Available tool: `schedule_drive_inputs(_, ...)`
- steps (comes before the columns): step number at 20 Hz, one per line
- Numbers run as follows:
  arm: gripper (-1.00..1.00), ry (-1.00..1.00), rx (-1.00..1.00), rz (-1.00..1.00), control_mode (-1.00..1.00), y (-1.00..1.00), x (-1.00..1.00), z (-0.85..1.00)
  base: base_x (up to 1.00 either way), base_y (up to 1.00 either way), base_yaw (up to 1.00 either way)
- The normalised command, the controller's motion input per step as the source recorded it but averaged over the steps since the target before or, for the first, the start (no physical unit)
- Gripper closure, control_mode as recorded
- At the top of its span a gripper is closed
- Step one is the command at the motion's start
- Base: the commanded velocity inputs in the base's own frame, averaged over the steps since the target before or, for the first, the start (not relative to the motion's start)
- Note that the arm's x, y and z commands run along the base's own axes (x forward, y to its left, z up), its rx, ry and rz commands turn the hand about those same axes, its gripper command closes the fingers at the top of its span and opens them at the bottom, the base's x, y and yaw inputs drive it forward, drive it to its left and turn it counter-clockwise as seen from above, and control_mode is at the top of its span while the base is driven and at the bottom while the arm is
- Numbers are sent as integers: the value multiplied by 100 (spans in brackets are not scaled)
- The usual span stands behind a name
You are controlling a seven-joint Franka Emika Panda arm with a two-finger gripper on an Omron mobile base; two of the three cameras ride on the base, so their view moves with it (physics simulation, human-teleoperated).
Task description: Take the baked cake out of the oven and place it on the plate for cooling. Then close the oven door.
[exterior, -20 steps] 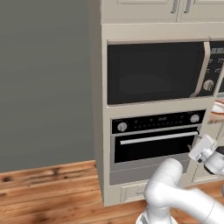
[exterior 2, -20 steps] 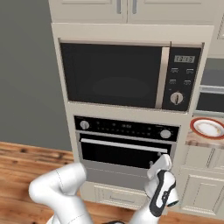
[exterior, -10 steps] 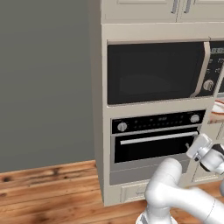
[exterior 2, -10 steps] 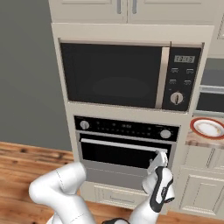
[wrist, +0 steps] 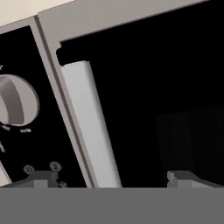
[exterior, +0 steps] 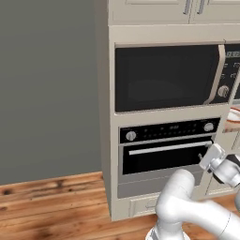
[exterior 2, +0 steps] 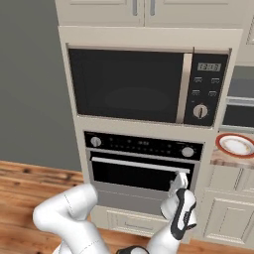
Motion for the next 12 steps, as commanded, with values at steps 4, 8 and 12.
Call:
schedule_drive_inputs(4,-100,0,0,-9,-100,0,8,13,0,0,0)
schedule_drive_inputs(8,-100,6,0,-7,-100,0,2,29,0,0,0)
schedule_drive_inputs(12,-100,8,-3,-6,-100,0,6,18,0,0,0)
